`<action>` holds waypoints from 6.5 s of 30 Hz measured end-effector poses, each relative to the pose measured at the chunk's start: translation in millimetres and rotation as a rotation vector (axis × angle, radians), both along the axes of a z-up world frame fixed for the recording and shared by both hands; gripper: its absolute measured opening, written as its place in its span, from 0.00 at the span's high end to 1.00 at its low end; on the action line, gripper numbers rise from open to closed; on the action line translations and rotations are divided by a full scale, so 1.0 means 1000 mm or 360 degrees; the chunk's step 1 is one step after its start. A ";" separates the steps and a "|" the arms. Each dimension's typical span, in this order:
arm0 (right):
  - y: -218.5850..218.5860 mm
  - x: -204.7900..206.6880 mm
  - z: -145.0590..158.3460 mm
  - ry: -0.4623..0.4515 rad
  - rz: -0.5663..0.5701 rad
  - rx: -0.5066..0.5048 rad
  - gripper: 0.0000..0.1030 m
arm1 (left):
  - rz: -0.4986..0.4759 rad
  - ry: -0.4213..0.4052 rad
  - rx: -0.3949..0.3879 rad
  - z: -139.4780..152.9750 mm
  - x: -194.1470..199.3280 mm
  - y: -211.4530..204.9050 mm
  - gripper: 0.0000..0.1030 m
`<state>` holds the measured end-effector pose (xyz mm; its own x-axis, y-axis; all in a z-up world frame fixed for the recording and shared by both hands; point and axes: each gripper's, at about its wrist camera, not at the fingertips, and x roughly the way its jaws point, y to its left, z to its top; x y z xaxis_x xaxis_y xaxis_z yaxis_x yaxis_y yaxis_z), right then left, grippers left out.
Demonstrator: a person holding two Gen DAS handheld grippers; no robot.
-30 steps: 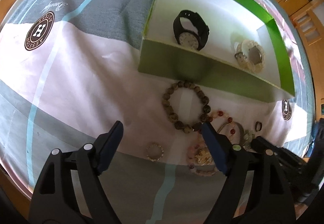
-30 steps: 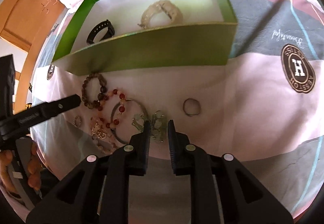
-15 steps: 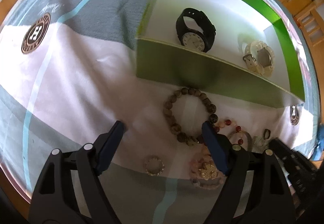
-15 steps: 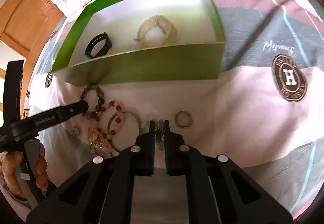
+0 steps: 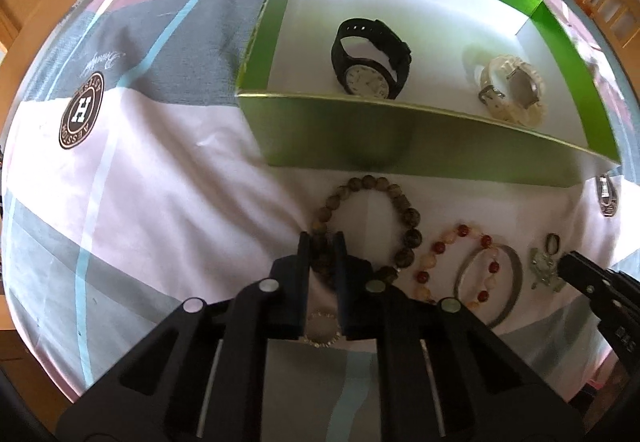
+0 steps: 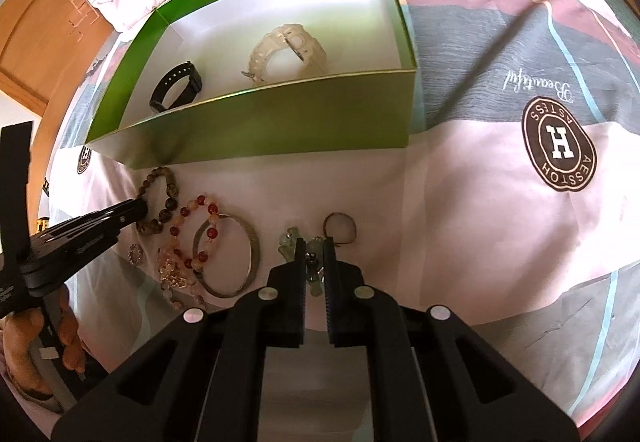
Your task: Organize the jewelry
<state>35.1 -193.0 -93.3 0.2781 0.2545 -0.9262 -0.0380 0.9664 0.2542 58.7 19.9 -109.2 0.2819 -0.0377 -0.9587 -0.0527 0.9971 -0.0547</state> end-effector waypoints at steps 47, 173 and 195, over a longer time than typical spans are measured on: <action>0.020 -0.009 0.043 -0.0459 0.0102 -0.0105 0.93 | -0.0125 -0.0387 -0.0105 0.064 -0.020 0.007 0.89; 0.026 -0.002 0.056 -0.0445 0.0087 0.0043 0.93 | -0.0271 -0.0245 -0.0223 0.043 -0.042 0.006 0.93; 0.001 -0.001 0.036 -0.0239 0.0025 0.0053 0.81 | -0.0383 -0.0143 -0.0288 0.033 -0.045 -0.012 0.79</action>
